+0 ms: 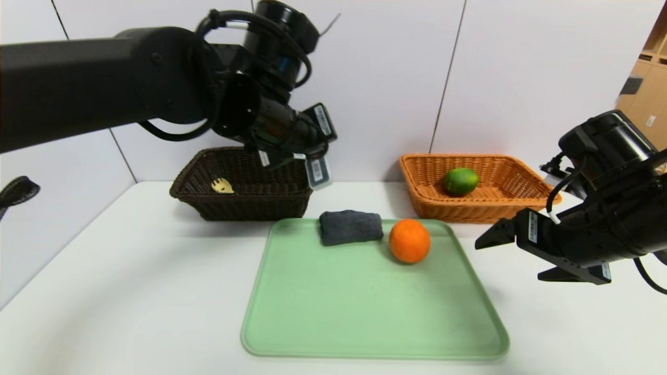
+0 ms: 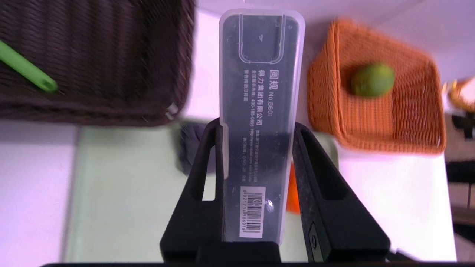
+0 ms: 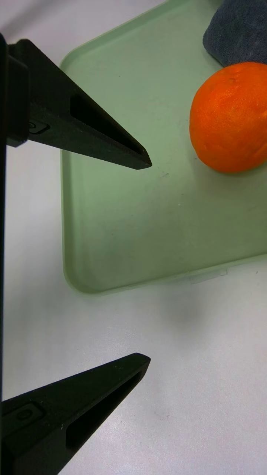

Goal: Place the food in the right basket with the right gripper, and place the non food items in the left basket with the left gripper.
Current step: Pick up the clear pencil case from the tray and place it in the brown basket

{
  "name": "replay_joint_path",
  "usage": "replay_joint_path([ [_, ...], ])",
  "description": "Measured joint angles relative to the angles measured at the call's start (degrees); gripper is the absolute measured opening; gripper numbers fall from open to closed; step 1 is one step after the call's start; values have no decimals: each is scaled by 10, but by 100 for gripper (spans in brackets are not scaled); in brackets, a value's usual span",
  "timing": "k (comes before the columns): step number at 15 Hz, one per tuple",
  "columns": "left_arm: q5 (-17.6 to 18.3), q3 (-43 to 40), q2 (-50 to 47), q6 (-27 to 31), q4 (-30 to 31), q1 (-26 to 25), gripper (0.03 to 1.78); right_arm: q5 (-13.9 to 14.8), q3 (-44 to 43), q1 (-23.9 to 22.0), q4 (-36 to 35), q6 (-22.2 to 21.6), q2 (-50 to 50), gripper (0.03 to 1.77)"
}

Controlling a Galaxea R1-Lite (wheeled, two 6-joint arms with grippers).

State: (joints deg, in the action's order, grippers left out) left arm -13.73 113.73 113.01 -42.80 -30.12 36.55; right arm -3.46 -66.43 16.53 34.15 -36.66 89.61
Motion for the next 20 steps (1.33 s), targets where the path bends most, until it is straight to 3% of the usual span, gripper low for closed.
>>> replay_joint_path([
  [3, -21, -3, -5, 7, 16, -81, 55, -1, 0, 0, -1, 2, -1, 171],
  [7, -117, -10, 55, 63, 18, -139, 55, 0, -1, -1, -4, 2, -1, 171],
  [8, -127, -10, 72, 72, 34, -148, 55, 0, 0, 0, -4, 2, -2, 171],
  [12, -129, -8, 117, 101, 109, -168, 55, 1, 3, 0, -3, 2, -4, 171],
  [18, -131, -8, 139, 102, 110, -185, 55, 1, 9, 0, -3, 3, -5, 171],
  [20, -129, -9, 141, 103, 112, -183, 82, 1, 9, 0, -4, 3, -5, 171],
])
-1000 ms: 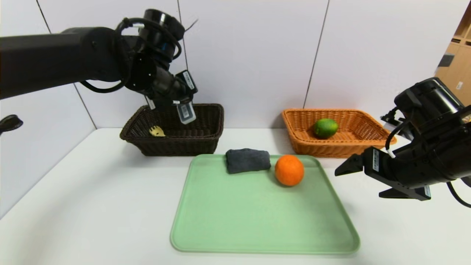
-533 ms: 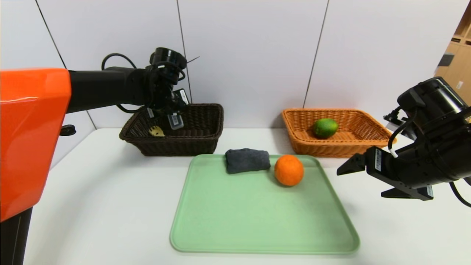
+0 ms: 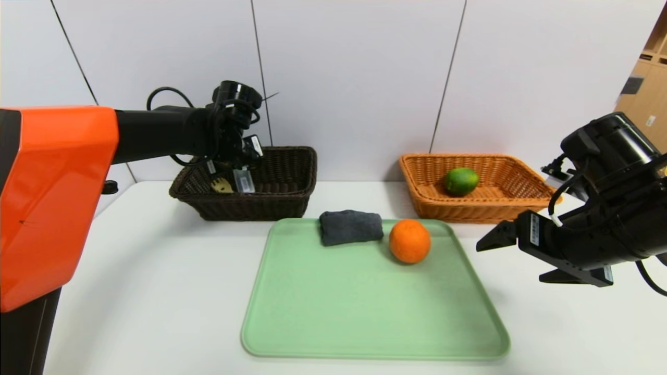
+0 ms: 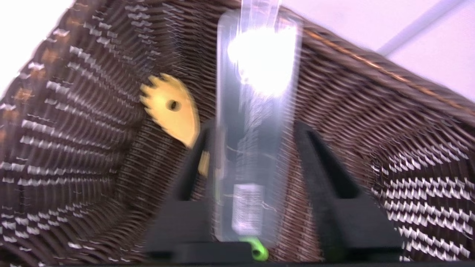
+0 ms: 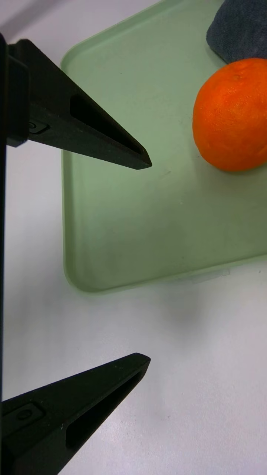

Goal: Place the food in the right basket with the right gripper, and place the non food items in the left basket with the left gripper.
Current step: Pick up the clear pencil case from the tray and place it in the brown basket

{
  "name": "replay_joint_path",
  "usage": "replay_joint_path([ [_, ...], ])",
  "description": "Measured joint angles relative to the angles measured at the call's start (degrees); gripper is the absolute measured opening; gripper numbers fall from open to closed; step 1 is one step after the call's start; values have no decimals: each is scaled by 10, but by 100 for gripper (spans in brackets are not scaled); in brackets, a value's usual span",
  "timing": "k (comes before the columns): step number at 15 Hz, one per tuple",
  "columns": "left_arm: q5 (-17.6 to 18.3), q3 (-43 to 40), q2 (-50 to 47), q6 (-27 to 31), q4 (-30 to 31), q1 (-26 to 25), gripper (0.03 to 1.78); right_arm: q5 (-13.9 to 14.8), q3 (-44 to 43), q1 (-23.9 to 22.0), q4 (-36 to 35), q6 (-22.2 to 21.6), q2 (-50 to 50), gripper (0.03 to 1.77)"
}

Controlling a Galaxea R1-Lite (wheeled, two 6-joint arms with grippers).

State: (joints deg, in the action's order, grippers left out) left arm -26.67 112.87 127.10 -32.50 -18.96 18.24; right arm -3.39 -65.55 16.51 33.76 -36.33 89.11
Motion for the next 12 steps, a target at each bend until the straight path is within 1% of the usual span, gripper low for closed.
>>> replay_joint_path([
  [2, 0, 0, 1, 0, 0, 0, 102, 0, 0, 0, 0, 0, 0, 171],
  [4, 0, 0, -1, 0, 0, -1, 118, -3, -10, 0, -2, -9, -1, 171],
  [8, 1, -2, -32, 0, -12, 8, 139, -13, -54, 11, 0, -45, -2, 171],
  [10, 3, -6, -62, 0, -47, 31, 146, -14, -85, 24, 5, -49, 0, 171],
  [12, 17, -25, -96, 0, -98, 54, 151, -10, -116, 45, 8, -50, 8, 171],
])
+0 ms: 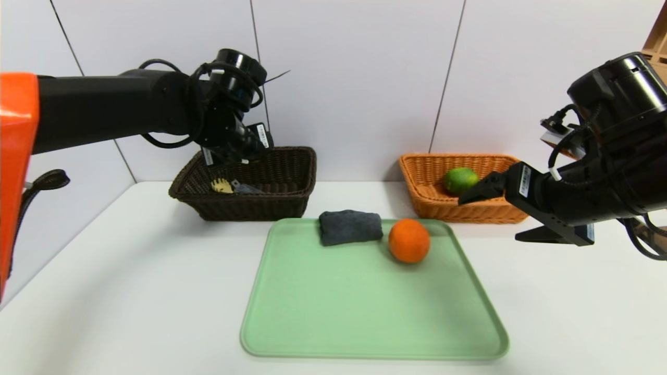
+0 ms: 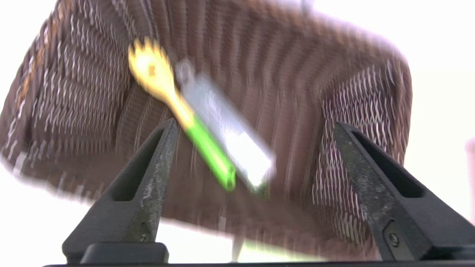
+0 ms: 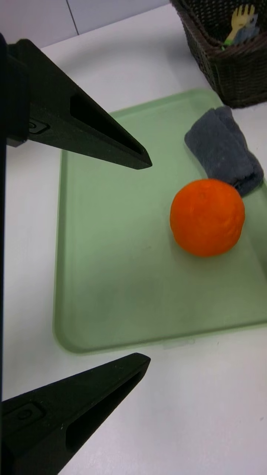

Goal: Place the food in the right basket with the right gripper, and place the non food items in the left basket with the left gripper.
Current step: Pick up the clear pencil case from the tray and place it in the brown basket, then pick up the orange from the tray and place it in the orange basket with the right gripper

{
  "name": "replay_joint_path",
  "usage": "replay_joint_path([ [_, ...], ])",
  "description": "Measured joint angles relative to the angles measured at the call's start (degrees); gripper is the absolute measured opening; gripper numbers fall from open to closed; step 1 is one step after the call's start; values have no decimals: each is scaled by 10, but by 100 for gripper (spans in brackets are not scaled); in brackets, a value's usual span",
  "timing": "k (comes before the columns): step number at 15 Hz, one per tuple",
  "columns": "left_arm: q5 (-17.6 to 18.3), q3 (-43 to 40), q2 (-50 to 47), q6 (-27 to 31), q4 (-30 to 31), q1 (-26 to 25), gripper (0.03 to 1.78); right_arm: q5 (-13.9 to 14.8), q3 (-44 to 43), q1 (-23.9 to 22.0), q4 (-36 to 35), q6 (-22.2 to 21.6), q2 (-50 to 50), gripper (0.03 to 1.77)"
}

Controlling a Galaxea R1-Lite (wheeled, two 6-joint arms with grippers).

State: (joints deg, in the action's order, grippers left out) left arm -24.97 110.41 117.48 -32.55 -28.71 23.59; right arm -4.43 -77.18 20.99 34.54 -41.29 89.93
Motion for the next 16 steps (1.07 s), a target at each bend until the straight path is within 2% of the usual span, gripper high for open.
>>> replay_joint_path([
  [3, 36, -84, -59, 15, -14, 23, 158, 12, -43, 37, 14, 6, 25, 171],
  [5, 47, -155, -102, 37, 2, 31, 161, 36, -77, 64, 35, 16, 52, 171],
  [9, 52, -281, -180, 67, 62, 40, 164, 108, -153, 110, 104, 105, 119, 171],
  [12, 52, -329, -216, 68, 68, 41, 166, 128, -220, 127, 176, 155, 168, 171],
  [14, 52, -346, -230, 68, 68, 42, 167, 151, -266, 131, 213, 164, 205, 171],
  [16, 52, -353, -237, 68, 68, 42, 167, 157, -292, 134, 220, 166, 237, 171],
])
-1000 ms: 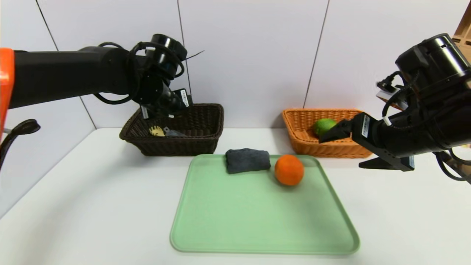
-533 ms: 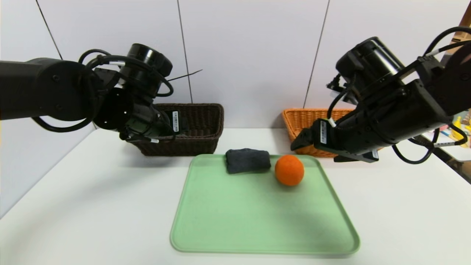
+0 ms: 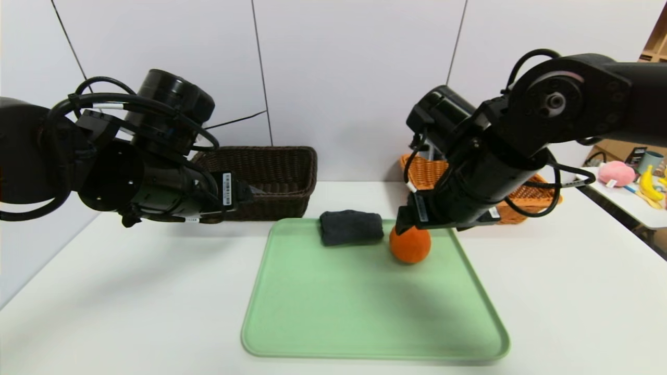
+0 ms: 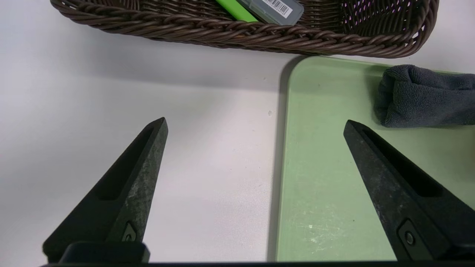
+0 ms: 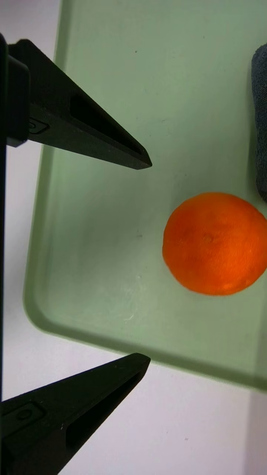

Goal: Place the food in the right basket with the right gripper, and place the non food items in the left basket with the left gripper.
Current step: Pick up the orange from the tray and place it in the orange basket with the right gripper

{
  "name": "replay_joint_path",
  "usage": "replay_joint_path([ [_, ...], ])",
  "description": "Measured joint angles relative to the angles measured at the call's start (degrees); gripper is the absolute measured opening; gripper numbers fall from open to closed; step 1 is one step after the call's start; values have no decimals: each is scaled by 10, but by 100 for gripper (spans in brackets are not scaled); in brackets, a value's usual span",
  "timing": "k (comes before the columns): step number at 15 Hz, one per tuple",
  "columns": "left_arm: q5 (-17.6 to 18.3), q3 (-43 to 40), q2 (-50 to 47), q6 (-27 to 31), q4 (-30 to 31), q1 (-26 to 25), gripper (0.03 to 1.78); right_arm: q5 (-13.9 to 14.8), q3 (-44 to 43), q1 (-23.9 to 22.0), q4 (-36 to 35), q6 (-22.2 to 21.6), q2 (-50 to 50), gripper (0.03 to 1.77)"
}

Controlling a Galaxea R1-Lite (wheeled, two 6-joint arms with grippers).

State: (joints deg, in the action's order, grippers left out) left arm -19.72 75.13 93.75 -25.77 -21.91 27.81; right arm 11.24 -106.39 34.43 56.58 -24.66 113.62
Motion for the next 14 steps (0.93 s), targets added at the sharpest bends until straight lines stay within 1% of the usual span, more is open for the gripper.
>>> replay_joint_path([
  [3, 0, -5, -6, -1, 0, 10, 169, 2, -14, 0, -2, 6, 35, 171],
  [9, -1, -23, -10, -6, 1, 32, 169, 3, -43, -6, -10, 1, 89, 171],
  [11, -1, -33, -12, -6, 16, 38, 169, 3, -48, -6, -12, 1, 104, 171],
  [12, -1, -37, -13, -5, 24, 39, 169, 9, -49, -7, -15, 2, 111, 171],
  [14, -1, -42, -15, -6, 26, 39, 169, 12, -50, -10, -25, 2, 124, 171],
])
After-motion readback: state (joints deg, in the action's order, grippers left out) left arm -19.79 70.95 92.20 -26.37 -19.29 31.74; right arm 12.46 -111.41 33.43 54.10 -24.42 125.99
